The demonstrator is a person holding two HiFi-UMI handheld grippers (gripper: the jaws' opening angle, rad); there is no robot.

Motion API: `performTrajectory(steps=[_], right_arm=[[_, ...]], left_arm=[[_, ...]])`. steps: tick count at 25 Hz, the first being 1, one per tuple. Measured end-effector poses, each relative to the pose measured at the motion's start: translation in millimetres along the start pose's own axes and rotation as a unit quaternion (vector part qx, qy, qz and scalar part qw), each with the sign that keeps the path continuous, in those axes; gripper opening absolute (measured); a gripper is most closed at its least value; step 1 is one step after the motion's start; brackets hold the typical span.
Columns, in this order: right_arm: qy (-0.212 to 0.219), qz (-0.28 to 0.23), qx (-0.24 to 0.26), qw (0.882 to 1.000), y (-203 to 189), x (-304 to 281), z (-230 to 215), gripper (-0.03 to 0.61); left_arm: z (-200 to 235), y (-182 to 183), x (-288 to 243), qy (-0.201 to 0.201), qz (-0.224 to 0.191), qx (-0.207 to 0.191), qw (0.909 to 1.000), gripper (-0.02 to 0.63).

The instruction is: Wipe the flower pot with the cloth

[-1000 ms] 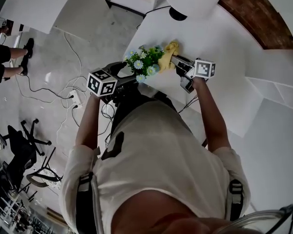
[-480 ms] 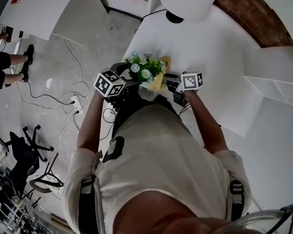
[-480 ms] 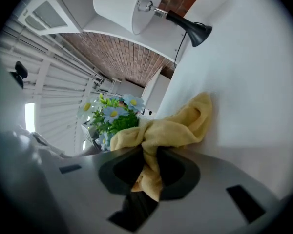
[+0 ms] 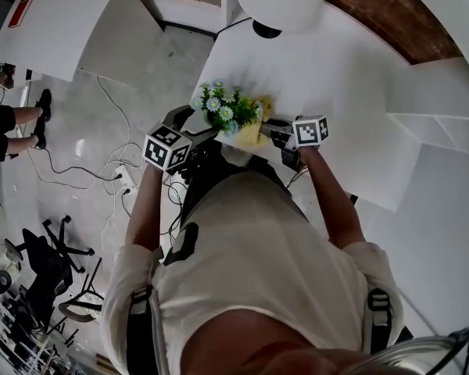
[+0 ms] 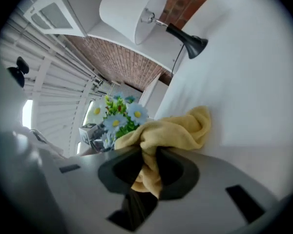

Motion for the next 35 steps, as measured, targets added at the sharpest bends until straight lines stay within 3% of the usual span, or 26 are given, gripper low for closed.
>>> performTrajectory(steps=[4,7,12,20,24,27,31,33,35], right_arm=[[-0.009,-0.040,0.025,0.999,37,14,2,0.086],[-0.009,-0.032,0.037,0.999,47,3,9,0.086],[0.001,0.019,0.031,0.999,28,-20,5,0.077],[0.013,0.104,0.038,0.994,-30,-45,15,0.087],[0.011,0.068,0.022,0.997,-30,-29,16,0.087],[0.012,0.011,0.015,1.000,-8,2,17,0.087],[0.011,-0.063,0.020,0.998,29,35,19,0.087],[0.010,-0.076,0.026,0.997,43,40,20,0.087],[0.010,-0.071,0.031,0.997,49,38,17,0.087]], left_arm=[[-17,-13,-4,0.016,-0.011,0.051,0.9985,0.370],[-23,-15,-14,0.028,-0.018,0.062,0.9975,0.370],[-17,-10,-20,0.037,-0.016,0.039,0.9984,0.370],[1,3,-29,-0.010,0.022,-0.030,0.9993,0.370],[1,10,-26,-0.021,0.031,-0.038,0.9986,0.370],[-1,9,-18,0.001,0.016,-0.023,0.9996,0.370],[-5,7,-11,0.035,-0.019,0.045,0.9982,0.370],[-7,9,-15,0.026,-0.039,0.084,0.9954,0.370],[-11,12,-22,0.018,-0.036,0.090,0.9952,0.370]])
Point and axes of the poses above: the fingertips, and each gripper's own axes: x backward along the fingers, z to its left, y out of its top, the point moved 8 cm from there along x, backward along the fingers, and after that the axes turned 4 degrees about z, right-handed, at the moved point
